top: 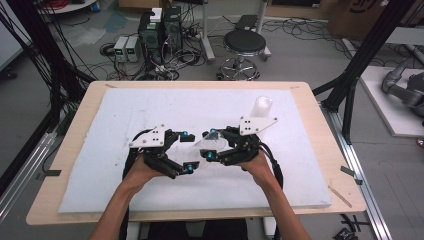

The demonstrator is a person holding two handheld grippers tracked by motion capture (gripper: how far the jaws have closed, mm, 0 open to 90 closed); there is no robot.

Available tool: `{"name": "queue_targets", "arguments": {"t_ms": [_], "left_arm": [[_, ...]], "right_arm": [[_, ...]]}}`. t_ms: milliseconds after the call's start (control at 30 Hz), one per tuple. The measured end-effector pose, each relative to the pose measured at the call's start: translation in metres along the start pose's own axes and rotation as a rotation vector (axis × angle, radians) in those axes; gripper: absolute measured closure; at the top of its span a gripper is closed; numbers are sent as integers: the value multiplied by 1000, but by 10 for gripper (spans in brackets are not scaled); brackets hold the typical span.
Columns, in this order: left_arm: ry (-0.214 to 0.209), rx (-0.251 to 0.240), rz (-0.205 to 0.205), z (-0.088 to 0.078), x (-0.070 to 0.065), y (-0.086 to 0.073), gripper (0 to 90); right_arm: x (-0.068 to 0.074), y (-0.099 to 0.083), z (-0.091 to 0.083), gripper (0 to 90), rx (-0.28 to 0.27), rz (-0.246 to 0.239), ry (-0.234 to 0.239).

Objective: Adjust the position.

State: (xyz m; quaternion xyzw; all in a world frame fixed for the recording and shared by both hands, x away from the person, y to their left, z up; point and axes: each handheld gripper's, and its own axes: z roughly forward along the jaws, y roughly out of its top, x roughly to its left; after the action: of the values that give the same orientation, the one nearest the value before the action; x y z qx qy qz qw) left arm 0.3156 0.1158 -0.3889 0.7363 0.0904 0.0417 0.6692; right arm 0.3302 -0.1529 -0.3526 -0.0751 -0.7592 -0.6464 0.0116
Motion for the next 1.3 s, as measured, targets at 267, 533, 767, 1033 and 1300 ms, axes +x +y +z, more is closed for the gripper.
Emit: {"name": "queue_targets", "arguments": {"t_ms": [267, 533, 767, 1033, 1300], "left_arm": [[6, -32, -8, 12, -3, -2, 138], [6, -21, -10, 15, -5, -6, 145], [4, -25, -5, 15, -5, -6, 193], [-5, -17, 3, 15, -3, -7, 287], [-4, -5, 14, 14, -3, -7, 319]], "right_arm": [[-1, 0, 1, 418, -21, 8, 9], [0, -1, 2, 418, -23, 17, 18], [-1, -2, 4, 419, -28, 20, 26], [-1, -3, 6, 423, -24, 23, 29], [-2, -5, 6, 390, -28, 22, 31]]}}
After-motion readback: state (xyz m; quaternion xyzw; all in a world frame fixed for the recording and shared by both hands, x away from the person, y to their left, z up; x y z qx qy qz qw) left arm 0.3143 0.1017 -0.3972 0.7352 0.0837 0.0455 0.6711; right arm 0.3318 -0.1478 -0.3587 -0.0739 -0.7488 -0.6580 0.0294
